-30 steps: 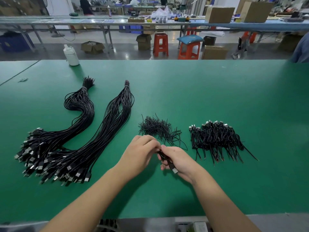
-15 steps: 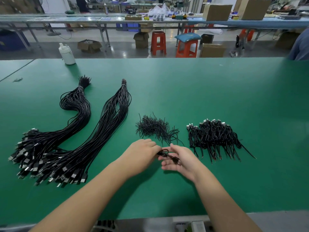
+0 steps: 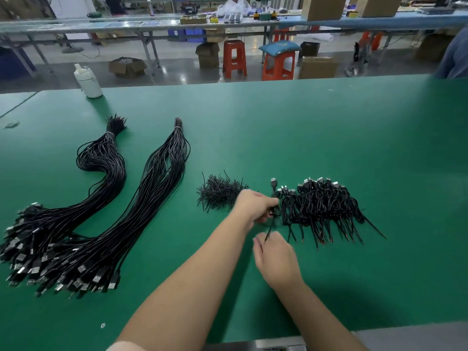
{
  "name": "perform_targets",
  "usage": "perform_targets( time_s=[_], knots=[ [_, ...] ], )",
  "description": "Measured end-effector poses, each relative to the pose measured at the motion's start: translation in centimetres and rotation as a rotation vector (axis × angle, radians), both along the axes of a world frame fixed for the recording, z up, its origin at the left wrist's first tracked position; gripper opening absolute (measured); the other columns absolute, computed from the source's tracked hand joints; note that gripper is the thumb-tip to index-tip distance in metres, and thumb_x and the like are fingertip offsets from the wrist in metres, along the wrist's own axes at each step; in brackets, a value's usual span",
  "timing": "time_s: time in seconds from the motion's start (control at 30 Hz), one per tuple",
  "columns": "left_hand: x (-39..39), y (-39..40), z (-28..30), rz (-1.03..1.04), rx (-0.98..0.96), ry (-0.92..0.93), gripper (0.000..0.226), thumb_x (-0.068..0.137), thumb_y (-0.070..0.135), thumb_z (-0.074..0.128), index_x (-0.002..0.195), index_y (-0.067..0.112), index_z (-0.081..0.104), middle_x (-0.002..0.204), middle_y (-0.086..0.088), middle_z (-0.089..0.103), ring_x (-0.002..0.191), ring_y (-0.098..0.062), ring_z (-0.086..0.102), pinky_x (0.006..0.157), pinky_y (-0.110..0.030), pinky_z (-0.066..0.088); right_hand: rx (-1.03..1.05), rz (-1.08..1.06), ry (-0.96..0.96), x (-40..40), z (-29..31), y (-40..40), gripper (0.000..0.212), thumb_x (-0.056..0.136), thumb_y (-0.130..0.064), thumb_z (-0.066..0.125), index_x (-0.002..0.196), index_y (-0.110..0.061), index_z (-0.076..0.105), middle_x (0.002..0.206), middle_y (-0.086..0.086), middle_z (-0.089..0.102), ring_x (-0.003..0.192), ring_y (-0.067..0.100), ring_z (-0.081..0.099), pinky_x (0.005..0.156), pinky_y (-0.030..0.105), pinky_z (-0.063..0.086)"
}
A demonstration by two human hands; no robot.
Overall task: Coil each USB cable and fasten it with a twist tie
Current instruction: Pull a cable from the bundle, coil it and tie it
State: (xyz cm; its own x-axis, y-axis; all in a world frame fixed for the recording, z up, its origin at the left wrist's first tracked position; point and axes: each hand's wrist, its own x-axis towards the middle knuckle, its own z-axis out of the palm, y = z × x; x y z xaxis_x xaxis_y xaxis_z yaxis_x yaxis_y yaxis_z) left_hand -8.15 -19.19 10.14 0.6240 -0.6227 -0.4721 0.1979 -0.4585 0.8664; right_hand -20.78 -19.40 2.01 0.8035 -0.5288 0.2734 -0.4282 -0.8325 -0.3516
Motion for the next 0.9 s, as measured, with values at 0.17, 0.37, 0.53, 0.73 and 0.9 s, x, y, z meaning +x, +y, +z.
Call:
perform_targets(
  time_s=[0.17,0.37,0.53,0.73,0.9],
  knots=[
    [-1.9,-6.3,-0.4,-0.046,0.065,-0.09,0.026,0.094,0.018,0.065,0.11,-0.002,0.064,0.101,-0.016,0.072,0.087,-0.024,0.07,0.087,-0.043,0.059,0.338,-0.034,0.012,-0.1,-0.9,-1.0,0.027,0.089,-0.028,0.057,0.112,-0.014,0.061,0.104,0.005,0.059,0.096,0.026,0.058,0.08,0.038,0.048],
    [-2.1,-5.5,0.1,-0.269,0.177,-0.594,0.032,0.102,0.017,0.045,0.127,0.009,0.063,0.123,-0.008,0.067,0.086,-0.019,0.067,0.076,-0.029,0.057,0.215,-0.02,0.034,0.2,-1.2,-1.0,0.022,0.088,-0.026,0.059,0.106,-0.013,0.062,0.098,0.004,0.059,0.09,0.024,0.058,0.075,0.036,0.049],
    [3.1,3.7,-0.9,-0.292,0.227,-0.804,0.031,0.098,0.025,0.051,0.124,0.019,0.066,0.124,-0.002,0.068,0.109,-0.021,0.064,0.097,-0.033,0.05,-0.088,0.009,-0.019,0.3,-1.5,-0.4,0.017,0.078,-0.013,0.076,0.072,-0.015,0.059,0.065,-0.002,0.051,0.061,0.018,0.051,0.051,0.031,0.046],
    [12.8,18.8,-2.3,-0.23,0.99,-1.111,0.041,0.094,0.042,0.053,0.132,0.025,0.055,0.124,-0.006,0.058,0.114,-0.027,0.054,0.093,-0.04,0.045,-0.056,-0.015,0.056,0.2,-1.8,-0.3,0.009,0.089,-0.019,0.064,0.082,-0.019,0.058,0.07,-0.008,0.049,0.066,0.012,0.046,0.058,0.025,0.045],
    [15.8,25.2,-3.0,-0.168,1.025,-0.97,0.052,0.084,0.054,0.067,0.123,0.022,0.051,0.116,-0.003,0.059,0.106,-0.024,0.057,0.085,-0.037,0.052,-0.062,-0.033,0.072,0.2,-1.5,-0.1,0.008,0.088,-0.019,0.065,0.083,-0.019,0.059,0.07,-0.009,0.049,0.064,0.011,0.046,0.059,0.023,0.045]
  ],
)
